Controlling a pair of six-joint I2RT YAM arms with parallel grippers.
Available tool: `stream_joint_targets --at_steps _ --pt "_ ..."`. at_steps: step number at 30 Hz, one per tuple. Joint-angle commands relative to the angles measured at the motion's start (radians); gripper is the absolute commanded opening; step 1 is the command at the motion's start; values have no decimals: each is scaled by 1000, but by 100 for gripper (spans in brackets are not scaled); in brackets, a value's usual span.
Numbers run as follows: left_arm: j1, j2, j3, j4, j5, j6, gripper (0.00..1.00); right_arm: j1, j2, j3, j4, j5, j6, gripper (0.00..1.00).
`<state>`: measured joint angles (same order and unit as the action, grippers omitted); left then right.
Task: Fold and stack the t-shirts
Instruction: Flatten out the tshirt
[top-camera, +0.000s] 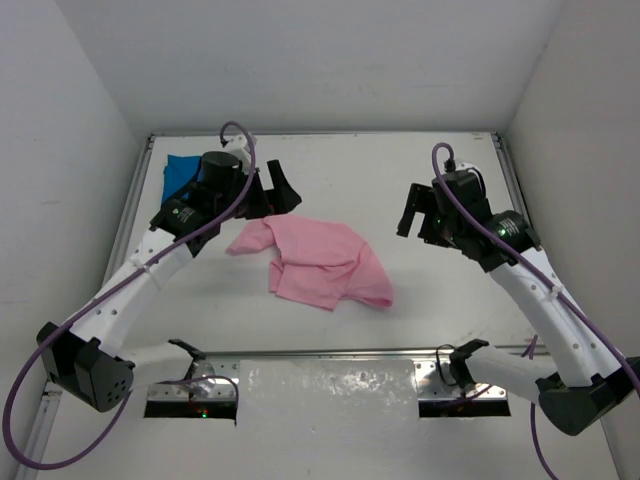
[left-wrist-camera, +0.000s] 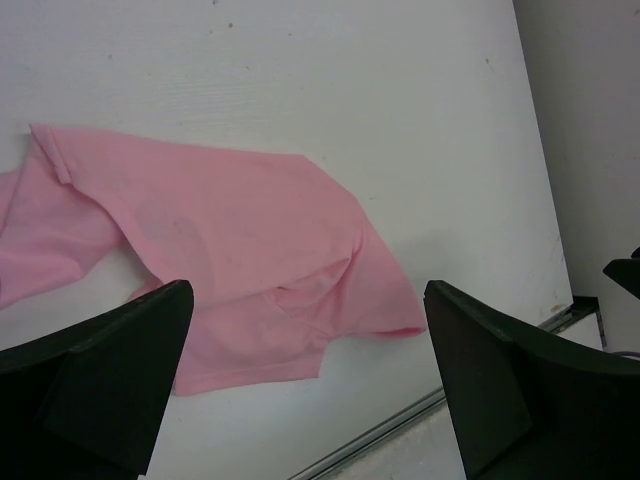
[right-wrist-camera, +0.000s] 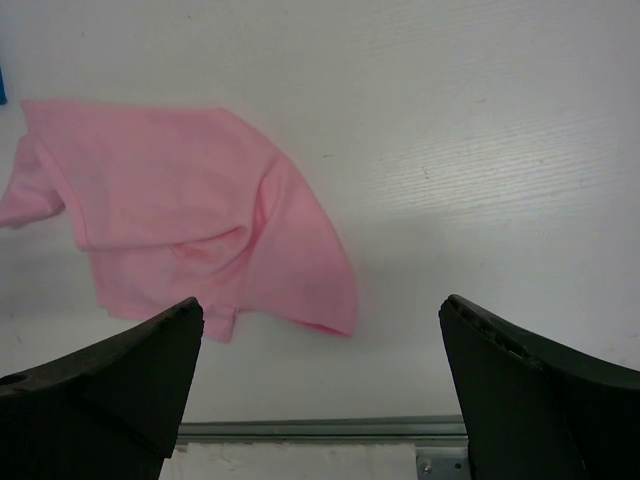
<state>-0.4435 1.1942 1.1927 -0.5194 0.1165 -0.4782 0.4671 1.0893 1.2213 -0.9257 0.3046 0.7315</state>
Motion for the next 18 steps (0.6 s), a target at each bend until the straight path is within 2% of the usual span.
stream_joint_targets --at_steps 1,4,7,8,12,13,14,16,18 --pt "-1 -28 -1 47 11 10 99 1 -2 14 22 7 5 99" --pt "-1 -27 -31 53 21 18 98 1 -6 6 25 14 2 99" --pt "-1 -22 -166 58 61 17 91 1 -11 -35 33 21 5 99" --pt "-1 -24 -201 55 101 9 84 1 -11 -73 31 13 11 99" --pt "-41 -91 -413 185 198 -75 81 2 -18 -215 82 -180 -61 97" --pt "-53 -103 -436 179 187 -82 81 4 -31 -254 138 -215 -61 89" --pt "-63 -104 -465 165 160 -83 81 7 -48 -343 172 -240 -58 85" --pt "-81 -93 -499 130 140 -82 81 7 -98 -416 258 -291 -55 79" --pt "-90 -88 -522 113 117 -74 81 7 -109 -474 275 -298 -56 75"
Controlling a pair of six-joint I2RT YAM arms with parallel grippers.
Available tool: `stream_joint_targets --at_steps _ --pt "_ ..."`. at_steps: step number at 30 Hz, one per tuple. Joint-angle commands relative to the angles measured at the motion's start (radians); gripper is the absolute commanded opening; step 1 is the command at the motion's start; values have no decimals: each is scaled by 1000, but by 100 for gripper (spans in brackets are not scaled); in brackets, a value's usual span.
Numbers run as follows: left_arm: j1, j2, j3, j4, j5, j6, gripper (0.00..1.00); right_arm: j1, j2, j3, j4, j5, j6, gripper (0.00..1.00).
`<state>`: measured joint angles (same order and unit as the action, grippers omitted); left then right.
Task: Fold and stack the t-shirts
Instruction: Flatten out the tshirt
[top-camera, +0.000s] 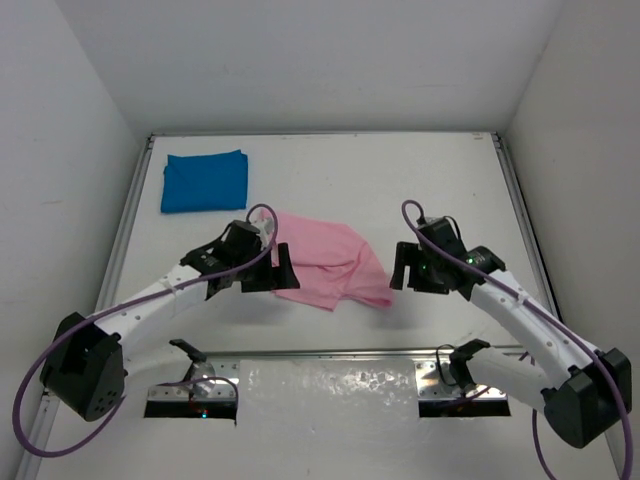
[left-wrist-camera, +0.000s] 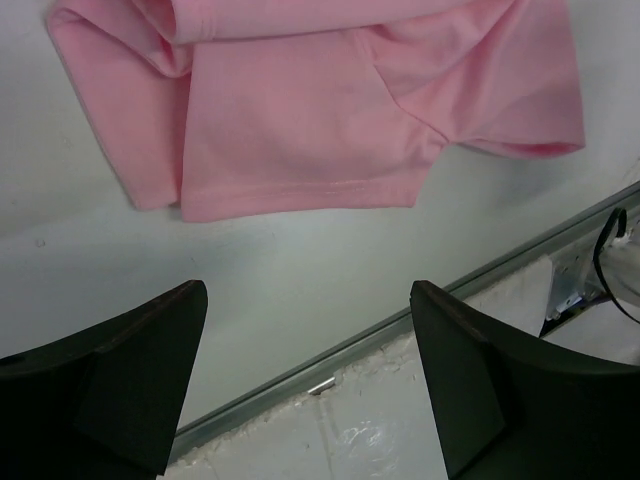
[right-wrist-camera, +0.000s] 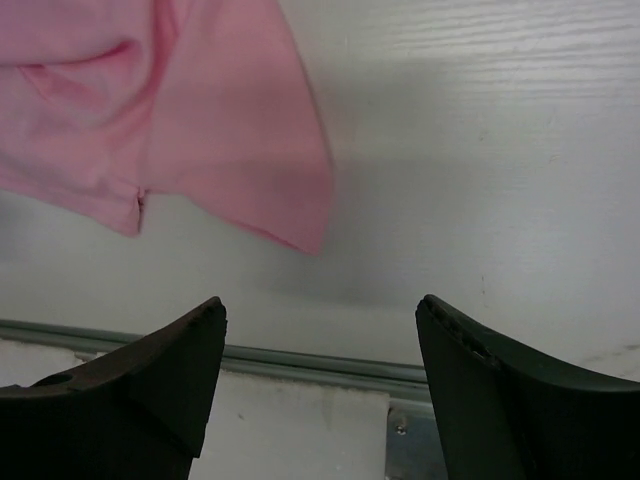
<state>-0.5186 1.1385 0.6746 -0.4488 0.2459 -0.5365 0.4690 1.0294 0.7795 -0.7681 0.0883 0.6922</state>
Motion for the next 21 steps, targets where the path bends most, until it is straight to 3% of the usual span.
stream_joint_targets --at_steps 1,4,9,12,15,21 --pt "-15 -28 -26 38 -23 -14 81 5 -46 -66 131 -105 -22 74" --pt "-15 -13 -62 54 -68 -13 81 7 -11 -112 176 -186 -26 73" --pt "-15 56 -79 120 -94 -17 81 7 -25 -121 200 -145 -28 72" --pt "-17 107 -121 191 -69 -23 75 7 -19 -114 188 -148 -30 72" --pt "-15 125 -142 220 -83 -16 62 7 -26 -124 185 -150 -25 73" --pt "-15 147 -145 288 -65 6 55 7 -51 -154 178 -154 -19 75"
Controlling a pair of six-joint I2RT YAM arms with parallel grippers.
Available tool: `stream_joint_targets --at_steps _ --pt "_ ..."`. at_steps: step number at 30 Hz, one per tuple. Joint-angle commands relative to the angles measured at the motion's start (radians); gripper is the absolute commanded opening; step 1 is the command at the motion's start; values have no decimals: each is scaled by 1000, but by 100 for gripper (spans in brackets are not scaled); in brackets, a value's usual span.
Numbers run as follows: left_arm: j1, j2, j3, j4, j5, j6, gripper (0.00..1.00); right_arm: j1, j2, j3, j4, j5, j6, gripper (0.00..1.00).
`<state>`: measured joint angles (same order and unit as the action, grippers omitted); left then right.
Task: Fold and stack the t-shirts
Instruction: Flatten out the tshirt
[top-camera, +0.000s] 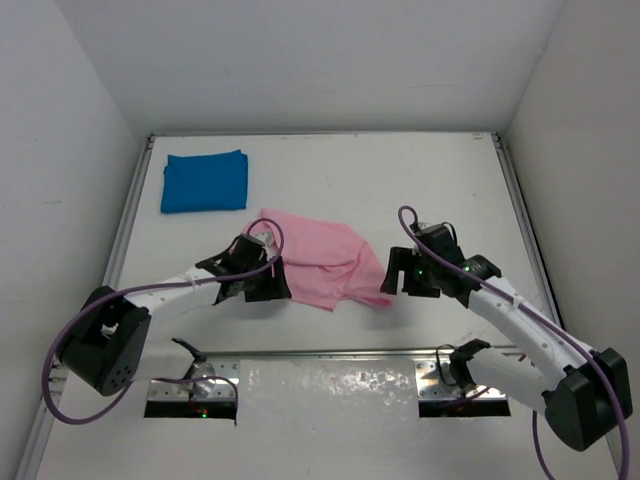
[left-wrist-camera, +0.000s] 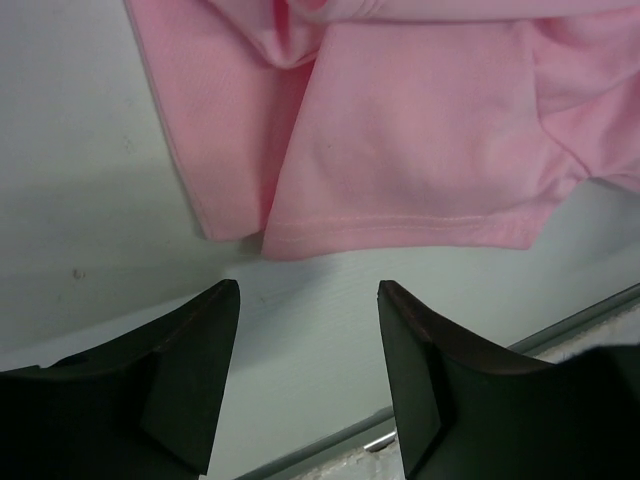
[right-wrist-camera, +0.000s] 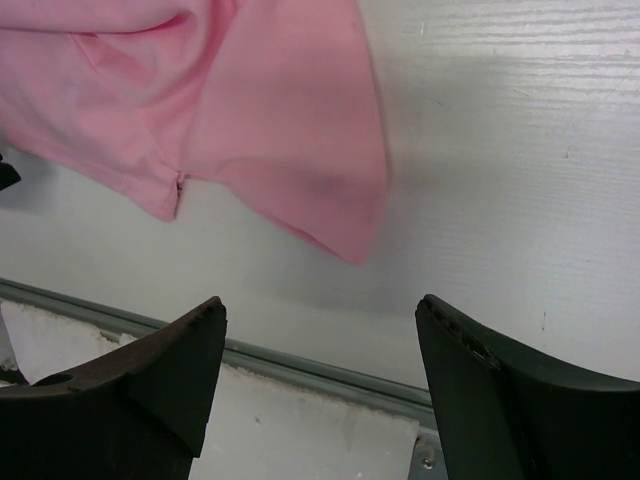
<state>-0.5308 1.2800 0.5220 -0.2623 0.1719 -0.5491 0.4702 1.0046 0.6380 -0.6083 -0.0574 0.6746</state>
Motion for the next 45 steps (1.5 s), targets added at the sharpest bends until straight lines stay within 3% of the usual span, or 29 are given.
stream_joint_targets --at_steps 1,12,14,17,18,25,29,37,45 --pt "-3 12 10 103 5 21 55 5 -27 -14 15 -7 -1 76" --pt "-3 93 27 118 -8 44 49 5 -31 -8 15 11 -7 77" --pt "-3 101 27 127 -8 43 42 5 -29 -18 19 19 -1 77" --pt "-5 110 36 133 3 40 14 5 -26 -52 45 37 11 77" --pt "-5 110 44 124 3 35 0 5 -24 -60 57 45 14 77" --pt "-5 -46 254 -107 -32 -18 0 5 -37 -78 71 79 28 77" --pt "-5 -120 375 -156 -57 -93 0 5 -55 -116 100 67 40 77" --pt "-3 -99 530 -138 2 -222 0 7 -84 -245 246 39 42 76" --pt "11 5 723 -209 -55 -196 0 39 -86 -371 597 56 126 75"
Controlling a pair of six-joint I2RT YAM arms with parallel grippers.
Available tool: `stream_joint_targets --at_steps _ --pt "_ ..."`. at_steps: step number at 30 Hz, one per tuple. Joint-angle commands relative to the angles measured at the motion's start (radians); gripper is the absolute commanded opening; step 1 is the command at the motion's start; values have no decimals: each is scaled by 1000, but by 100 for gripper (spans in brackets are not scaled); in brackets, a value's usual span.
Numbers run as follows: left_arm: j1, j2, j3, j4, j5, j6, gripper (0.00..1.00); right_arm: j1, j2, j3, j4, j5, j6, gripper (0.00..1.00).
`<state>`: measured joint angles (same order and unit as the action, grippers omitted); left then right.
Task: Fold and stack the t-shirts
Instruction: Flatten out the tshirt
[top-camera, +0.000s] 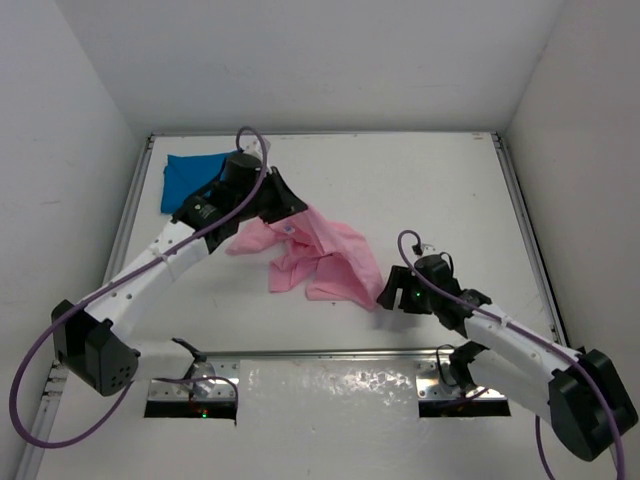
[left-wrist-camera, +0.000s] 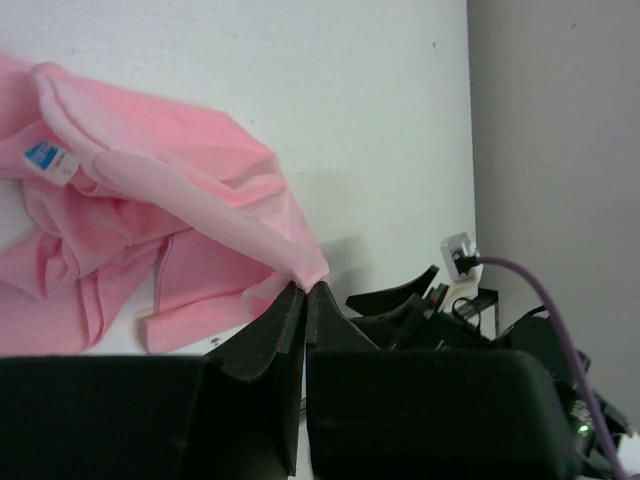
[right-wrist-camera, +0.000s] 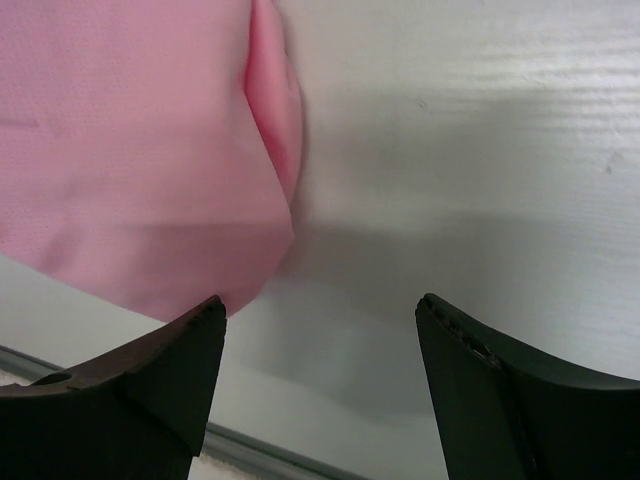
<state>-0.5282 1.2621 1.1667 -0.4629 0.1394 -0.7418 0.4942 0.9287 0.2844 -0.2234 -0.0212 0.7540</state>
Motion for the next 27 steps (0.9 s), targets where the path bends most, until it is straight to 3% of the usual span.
stream_joint_targets --at_steps 1,12,20,24,27 --pt "11 36 97 -14 -23 -1 0 30 -4 -28 234 30 45 75" --pt "27 204 292 -49 -47 36 0 225 110 45 377 190 33 71" --pt "65 338 479 -72 -43 55 0 288 174 39 432 277 25 77" --pt "65 358 527 -85 -49 50 0 305 315 64 508 285 42 77" --pt "66 361 539 -97 -54 50 0 311 424 145 492 282 44 69"
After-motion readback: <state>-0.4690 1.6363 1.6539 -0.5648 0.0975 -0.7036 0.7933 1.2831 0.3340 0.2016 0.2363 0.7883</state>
